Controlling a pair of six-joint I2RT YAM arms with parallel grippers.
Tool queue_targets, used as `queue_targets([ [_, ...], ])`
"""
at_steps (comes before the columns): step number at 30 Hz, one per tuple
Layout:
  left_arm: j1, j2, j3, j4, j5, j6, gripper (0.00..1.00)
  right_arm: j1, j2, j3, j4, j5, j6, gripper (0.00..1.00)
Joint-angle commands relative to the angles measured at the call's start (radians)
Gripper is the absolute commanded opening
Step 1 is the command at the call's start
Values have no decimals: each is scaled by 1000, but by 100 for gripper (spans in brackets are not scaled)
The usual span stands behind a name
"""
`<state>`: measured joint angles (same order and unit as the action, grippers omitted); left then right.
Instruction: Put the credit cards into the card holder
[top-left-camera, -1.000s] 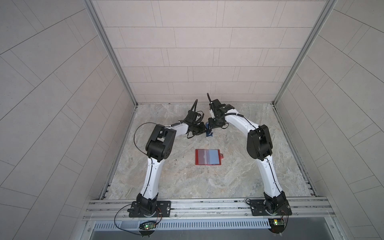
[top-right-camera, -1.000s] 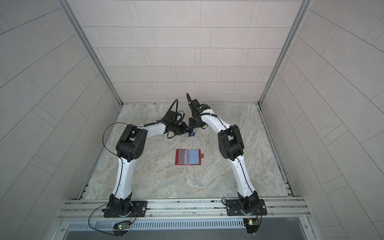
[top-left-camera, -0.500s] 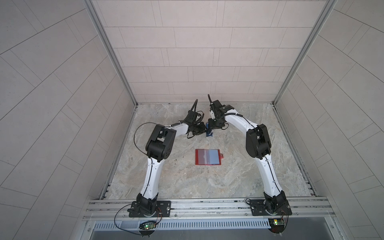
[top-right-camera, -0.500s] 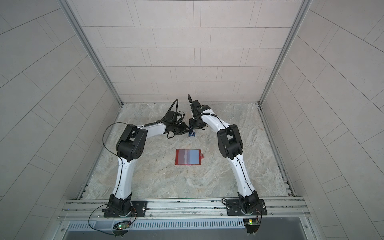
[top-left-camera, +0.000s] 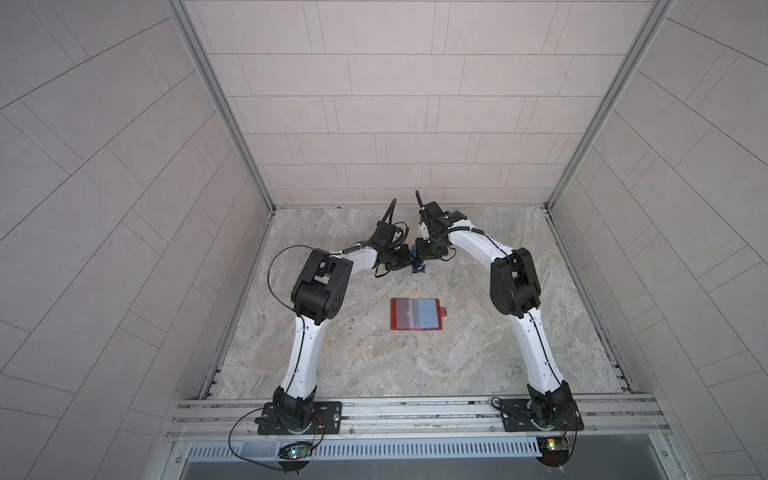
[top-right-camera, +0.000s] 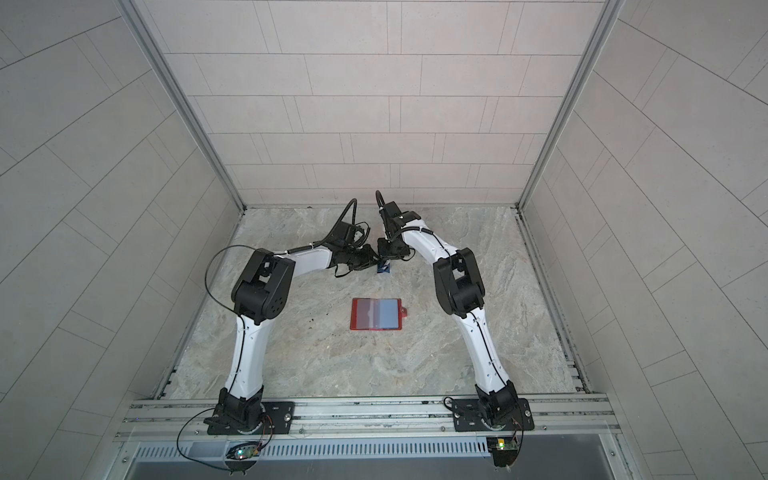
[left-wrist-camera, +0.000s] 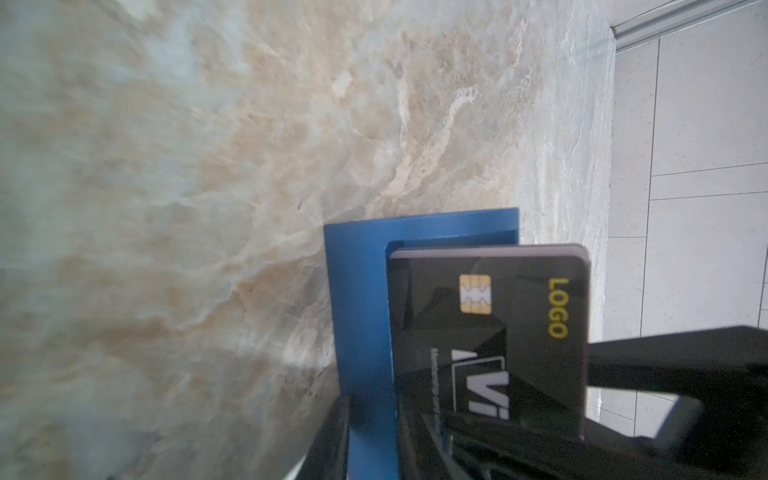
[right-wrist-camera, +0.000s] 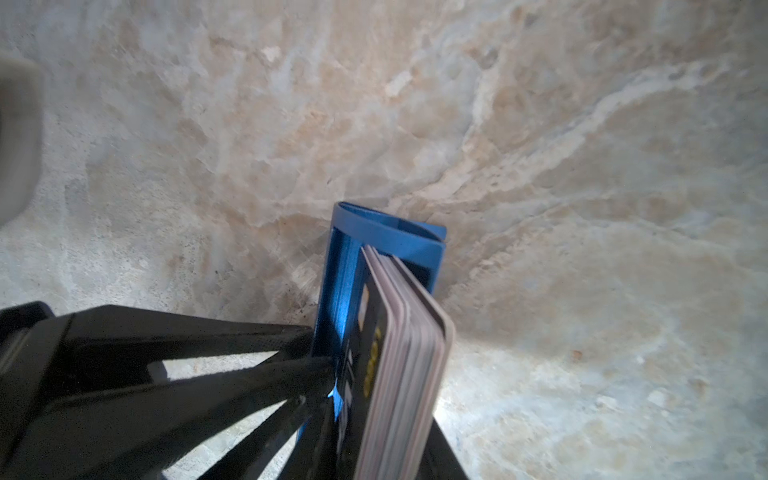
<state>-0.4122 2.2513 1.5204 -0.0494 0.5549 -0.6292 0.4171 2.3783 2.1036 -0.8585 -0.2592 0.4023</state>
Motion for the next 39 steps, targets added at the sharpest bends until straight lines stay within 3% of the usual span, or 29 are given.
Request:
queue_targets([
  [1, 0, 35, -52, -128, -82, 13, 22, -35, -1, 16, -54, 69, 27, 31],
  [25, 0, 28, -58, -120, -81, 2, 22, -43, -60, 15, -67, 46, 11, 38],
  [39, -4, 13, -56, -124, -66, 2, 23, -43, -77, 38, -75, -4, 0, 37],
])
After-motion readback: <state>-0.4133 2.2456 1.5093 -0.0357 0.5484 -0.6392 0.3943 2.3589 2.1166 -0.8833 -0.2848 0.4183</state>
